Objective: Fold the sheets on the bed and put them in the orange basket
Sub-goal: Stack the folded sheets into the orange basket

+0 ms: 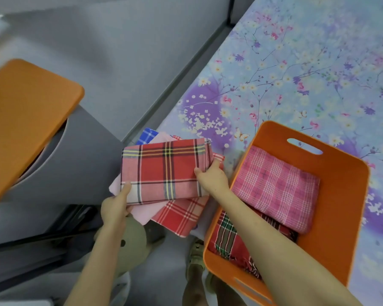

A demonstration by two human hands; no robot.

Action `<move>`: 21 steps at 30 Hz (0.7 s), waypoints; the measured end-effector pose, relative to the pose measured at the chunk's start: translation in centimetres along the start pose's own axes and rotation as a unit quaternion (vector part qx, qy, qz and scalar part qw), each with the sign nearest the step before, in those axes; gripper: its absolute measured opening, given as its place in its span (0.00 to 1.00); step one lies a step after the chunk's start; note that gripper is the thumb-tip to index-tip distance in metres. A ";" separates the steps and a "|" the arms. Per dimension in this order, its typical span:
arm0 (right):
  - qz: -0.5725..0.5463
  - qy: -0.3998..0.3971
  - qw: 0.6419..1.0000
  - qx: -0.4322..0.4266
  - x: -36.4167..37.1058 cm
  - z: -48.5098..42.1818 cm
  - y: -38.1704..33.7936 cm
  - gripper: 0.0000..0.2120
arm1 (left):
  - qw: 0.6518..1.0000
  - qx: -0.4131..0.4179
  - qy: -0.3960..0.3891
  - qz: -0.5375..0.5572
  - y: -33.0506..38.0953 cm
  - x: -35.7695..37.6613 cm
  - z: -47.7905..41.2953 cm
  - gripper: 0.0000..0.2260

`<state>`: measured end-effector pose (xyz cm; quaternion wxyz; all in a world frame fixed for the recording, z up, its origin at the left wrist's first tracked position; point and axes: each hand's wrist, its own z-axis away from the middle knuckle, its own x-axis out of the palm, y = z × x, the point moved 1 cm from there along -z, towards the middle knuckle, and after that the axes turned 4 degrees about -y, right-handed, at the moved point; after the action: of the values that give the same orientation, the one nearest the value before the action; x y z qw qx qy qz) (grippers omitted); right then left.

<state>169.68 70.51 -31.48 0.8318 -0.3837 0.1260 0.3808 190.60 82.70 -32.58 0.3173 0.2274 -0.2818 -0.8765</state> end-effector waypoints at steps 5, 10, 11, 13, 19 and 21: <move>-0.010 0.063 0.997 -0.043 -1.2 2.5 -2.6 0.24 | 0.991 -0.018 -0.089 0.101 2.6 -0.3 -1.0 0.13; -0.120 0.113 0.976 -0.142 -4.0 7.8 -3.8 0.24 | 0.980 0.064 -0.148 0.114 6.3 -0.2 2.7 0.08; -0.142 0.122 0.967 -0.171 -4.9 9.4 -3.6 0.24 | 0.974 0.081 -0.177 0.115 7.1 -0.2 4.1 0.08; -0.168 0.141 0.952 -0.213 -7.1 12.5 -2.2 0.25 | 0.962 0.112 -0.226 0.106 8.4 0.0 6.6 0.08; -0.119 0.262 0.947 -0.141 -12.9 19.7 7.4 0.30 | 0.916 0.216 -0.309 -0.136 6.7 6.1 14.6 0.23; -0.067 0.294 0.951 -0.073 -13.2 20.0 11.4 0.32 | 0.893 0.304 -0.238 -0.233 3.0 9.8 16.6 0.22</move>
<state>150.80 82.85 -17.54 0.7516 -0.5456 0.3104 0.2024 175.46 79.86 -20.62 -0.0571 0.1561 -0.5403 -0.8249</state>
